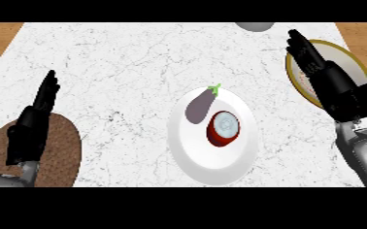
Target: Pick the can from the plate and place it in the bowl
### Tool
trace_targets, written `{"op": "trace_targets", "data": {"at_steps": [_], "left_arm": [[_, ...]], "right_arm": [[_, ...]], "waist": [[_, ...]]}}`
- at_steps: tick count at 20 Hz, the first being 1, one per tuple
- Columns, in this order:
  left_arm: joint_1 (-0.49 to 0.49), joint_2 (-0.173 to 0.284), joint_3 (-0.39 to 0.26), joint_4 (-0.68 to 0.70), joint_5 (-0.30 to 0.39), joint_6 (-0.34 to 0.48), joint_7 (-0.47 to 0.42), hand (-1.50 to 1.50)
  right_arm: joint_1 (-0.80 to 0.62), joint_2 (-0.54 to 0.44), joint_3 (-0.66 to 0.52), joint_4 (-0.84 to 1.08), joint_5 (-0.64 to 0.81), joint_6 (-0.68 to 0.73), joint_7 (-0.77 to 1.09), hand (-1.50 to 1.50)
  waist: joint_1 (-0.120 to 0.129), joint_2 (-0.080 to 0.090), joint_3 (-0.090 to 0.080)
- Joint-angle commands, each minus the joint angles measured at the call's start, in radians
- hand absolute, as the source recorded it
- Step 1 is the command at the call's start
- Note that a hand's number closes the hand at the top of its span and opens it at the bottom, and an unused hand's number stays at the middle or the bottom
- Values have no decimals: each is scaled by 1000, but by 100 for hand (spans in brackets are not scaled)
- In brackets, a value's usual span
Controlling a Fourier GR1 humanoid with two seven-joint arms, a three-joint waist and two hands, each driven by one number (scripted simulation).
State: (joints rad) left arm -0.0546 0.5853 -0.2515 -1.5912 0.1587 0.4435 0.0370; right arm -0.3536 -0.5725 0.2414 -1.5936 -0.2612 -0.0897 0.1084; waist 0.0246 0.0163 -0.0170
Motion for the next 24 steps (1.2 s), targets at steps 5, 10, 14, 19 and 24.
{"op": "trace_targets", "data": {"at_steps": [5, 10, 14, 19, 24], "left_arm": [[-98, -138, -51, -7, 70, -62, -3, 0], [-68, -204, -63, -11, 116, -61, 3, 0], [-95, -237, -84, 8, 107, -79, 1, 0], [-131, -288, -85, 68, 50, -80, 12, 0], [-81, -231, -25, 86, 103, -173, -51, 0]], "right_arm": [[-9, 143, 344, -44, 58, 183, 51, 150], [162, 229, 255, -65, 274, -214, -158, -150], [285, 340, 333, -112, 259, -232, -369, -150], [320, 251, 268, -301, 344, -252, -289, -150], [247, 176, 279, -448, 521, -269, 113, -150]], "waist": [[-13, -8, 15], [-63, -18, 20], [-42, -17, 18], [-33, -18, 17], [-31, -20, 15]]}}
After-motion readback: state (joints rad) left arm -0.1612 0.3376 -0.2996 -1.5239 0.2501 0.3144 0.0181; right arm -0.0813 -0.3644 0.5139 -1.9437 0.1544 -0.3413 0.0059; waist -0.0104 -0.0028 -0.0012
